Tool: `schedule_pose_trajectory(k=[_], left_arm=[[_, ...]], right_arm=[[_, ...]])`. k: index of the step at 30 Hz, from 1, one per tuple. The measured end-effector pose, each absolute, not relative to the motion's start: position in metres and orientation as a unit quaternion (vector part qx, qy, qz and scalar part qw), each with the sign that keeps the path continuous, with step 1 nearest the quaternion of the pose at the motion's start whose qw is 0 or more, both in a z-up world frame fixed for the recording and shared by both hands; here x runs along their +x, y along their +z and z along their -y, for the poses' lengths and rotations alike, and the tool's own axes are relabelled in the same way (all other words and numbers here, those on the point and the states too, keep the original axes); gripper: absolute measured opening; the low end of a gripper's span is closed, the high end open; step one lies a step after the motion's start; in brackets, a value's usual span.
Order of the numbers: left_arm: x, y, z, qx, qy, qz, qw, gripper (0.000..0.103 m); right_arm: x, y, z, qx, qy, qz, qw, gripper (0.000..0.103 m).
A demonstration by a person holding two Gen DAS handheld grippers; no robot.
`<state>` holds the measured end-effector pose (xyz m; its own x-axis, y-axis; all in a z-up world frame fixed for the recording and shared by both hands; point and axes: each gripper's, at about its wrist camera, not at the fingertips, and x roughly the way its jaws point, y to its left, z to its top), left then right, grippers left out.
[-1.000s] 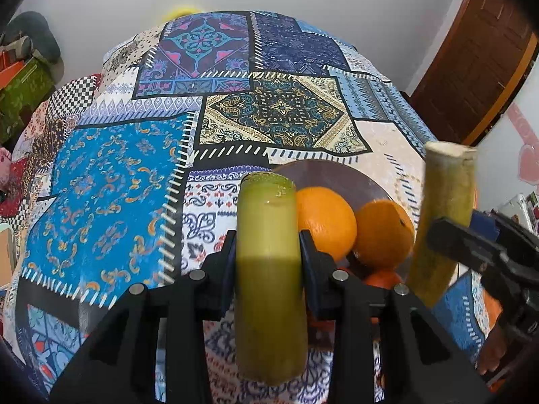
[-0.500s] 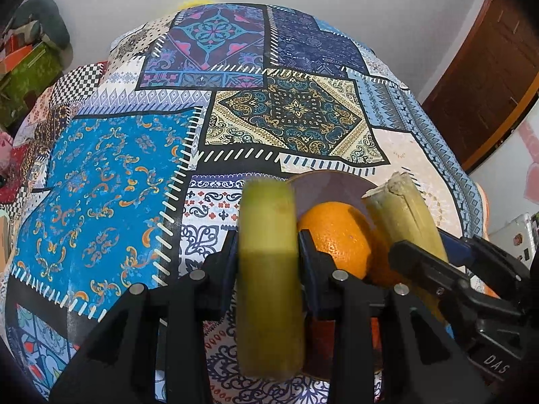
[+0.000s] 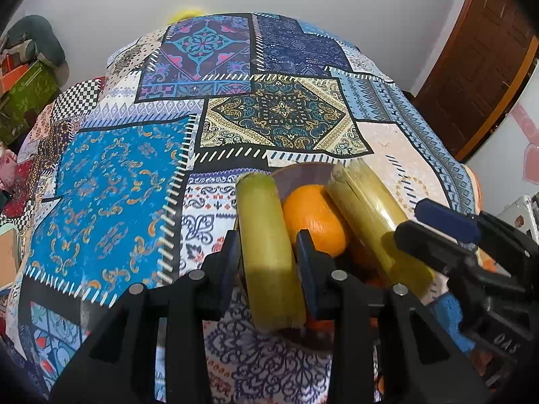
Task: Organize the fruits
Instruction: 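Lower both vegetables onto the plate and open both tools, then grasp a tangerine with the left tool while the right tool grasps another tangerine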
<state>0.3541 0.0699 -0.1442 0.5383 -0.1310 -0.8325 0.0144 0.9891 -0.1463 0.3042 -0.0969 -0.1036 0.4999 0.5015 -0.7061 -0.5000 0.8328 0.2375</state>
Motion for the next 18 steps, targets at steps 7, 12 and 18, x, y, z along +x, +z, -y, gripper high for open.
schedule_pose_trajectory(k=[7,12,18], left_arm=[[0.313,-0.117,-0.069,-0.038,-0.048,-0.457,0.888,0.037],[0.274,-0.101,-0.065,-0.029,-0.051,-0.433,0.899,0.040],[0.232,-0.104,-0.060,-0.035,-0.056,-0.434,0.898,0.046]], right_arm=[[0.277,-0.087,0.108,-0.018,0.291,-0.394,0.872,0.038],[0.254,-0.081,0.117,-0.026,0.295,-0.385,0.874,0.039],[0.224,-0.088,0.125,-0.023,0.303,-0.390,0.869,0.040]])
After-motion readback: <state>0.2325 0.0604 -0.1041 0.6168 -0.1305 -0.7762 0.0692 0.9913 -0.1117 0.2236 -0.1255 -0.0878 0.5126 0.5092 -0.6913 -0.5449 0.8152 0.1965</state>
